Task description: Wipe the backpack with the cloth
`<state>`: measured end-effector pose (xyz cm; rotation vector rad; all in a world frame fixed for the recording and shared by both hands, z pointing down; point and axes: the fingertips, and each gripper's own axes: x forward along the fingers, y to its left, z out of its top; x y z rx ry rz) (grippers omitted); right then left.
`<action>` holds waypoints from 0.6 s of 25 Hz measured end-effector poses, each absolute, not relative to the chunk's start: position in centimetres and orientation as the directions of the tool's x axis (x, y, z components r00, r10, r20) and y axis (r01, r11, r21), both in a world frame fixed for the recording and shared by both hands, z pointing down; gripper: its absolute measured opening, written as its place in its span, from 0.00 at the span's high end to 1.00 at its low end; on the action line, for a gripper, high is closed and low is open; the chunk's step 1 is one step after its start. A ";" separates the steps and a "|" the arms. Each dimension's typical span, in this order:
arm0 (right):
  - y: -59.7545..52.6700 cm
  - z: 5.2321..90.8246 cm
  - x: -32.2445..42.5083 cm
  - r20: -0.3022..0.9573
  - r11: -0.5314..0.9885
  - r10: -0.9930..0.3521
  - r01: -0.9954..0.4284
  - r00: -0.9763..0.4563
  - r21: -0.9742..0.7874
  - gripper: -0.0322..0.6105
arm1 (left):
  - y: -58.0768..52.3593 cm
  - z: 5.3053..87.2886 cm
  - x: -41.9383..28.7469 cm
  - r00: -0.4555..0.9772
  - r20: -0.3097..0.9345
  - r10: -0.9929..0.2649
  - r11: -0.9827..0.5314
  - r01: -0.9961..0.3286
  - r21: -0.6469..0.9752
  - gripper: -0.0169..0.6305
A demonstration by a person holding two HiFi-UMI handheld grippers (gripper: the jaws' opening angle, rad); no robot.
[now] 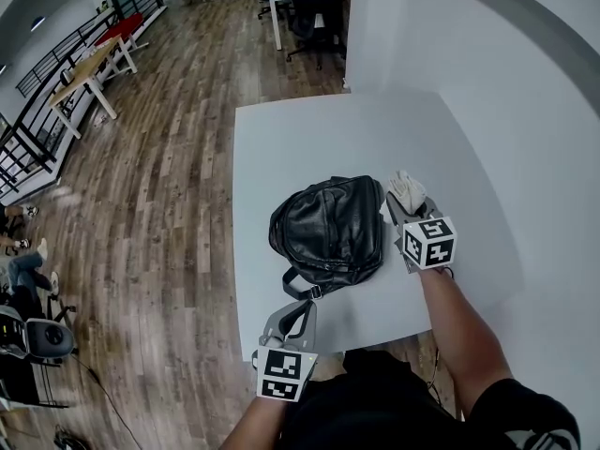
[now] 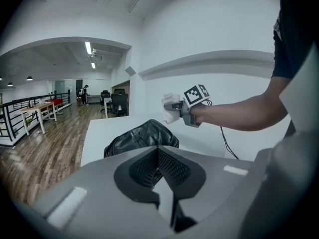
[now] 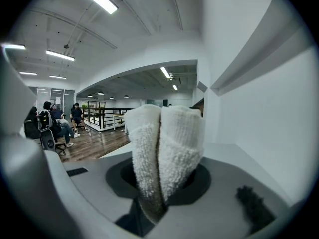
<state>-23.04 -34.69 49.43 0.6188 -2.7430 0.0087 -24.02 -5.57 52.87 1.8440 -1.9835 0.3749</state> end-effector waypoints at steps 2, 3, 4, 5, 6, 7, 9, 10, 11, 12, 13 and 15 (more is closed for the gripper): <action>-34.5 49.5 -23.2 0.318 0.908 -0.414 -0.414 -0.853 0.069 0.80 | -5.3 53.0 -24.1 -0.050 0.468 -0.882 0.098 -0.992 0.078 0.96; -34.4 49.5 -23.3 0.318 0.908 -0.412 -0.412 -0.854 0.069 0.80 | -5.2 53.1 -24.2 -0.053 0.470 -0.881 0.102 -0.992 0.079 0.96; -34.3 49.5 -23.4 0.318 0.910 -0.409 -0.410 -0.855 0.068 0.80 | -5.1 53.2 -24.2 -0.056 0.471 -0.880 0.106 -0.991 0.081 0.96; -34.2 49.4 -23.5 0.316 0.911 -0.406 -0.407 -0.858 0.065 0.80 | -5.0 53.2 -24.3 -0.059 0.472 -0.880 0.110 -0.991 0.081 0.96; -34.0 49.3 -23.7 0.312 0.913 -0.401 -0.403 -0.861 0.062 0.80 | -4.9 53.2 -24.4 -0.063 0.472 -0.880 0.114 -0.990 0.081 0.96; -33.7 49.0 -23.9 0.306 0.915 -0.396 -0.398 -0.866 0.056 0.80 | -4.9 53.2 -24.5 -0.067 0.471 -0.880 0.118 -0.990 0.081 0.96; -33.0 48.4 -24.4 0.290 0.921 -0.382 -0.388 -0.877 0.038 0.80 | -4.8 53.0 -24.6 -0.075 0.468 -0.880 0.127 -0.989 0.081 0.96; -32.6 48.1 -24.7 0.282 0.924 -0.372 -0.380 -0.884 0.028 0.80 | -4.7 52.9 -24.6 -0.080 0.468 -0.880 0.132 -0.988 0.080 0.96; -32.2 47.9 -25.1 0.275 0.929 -0.360 -0.369 -0.892 0.018 0.80 | -4.6 52.9 -24.7 -0.085 0.468 -0.880 0.138 -0.987 0.080 0.96; -31.6 47.8 -25.6 0.270 0.935 -0.344 -0.355 -0.899 0.010 0.80 | -4.5 52.8 -24.7 -0.091 0.468 -0.879 0.145 -0.986 0.080 0.96; -31.0 47.8 -26.2 0.269 0.941 -0.326 -0.337 -0.906 0.005 0.80 | -4.3 52.9 -24.9 -0.098 0.469 -0.878 0.152 -0.985 0.079 0.96; -29.6 48.3 -27.6 0.277 0.954 -0.287 -0.299 -0.917 -0.002 0.80 | -3.9 52.9 -25.1 -0.114 0.471 -0.874 0.171 -0.982 0.079 0.96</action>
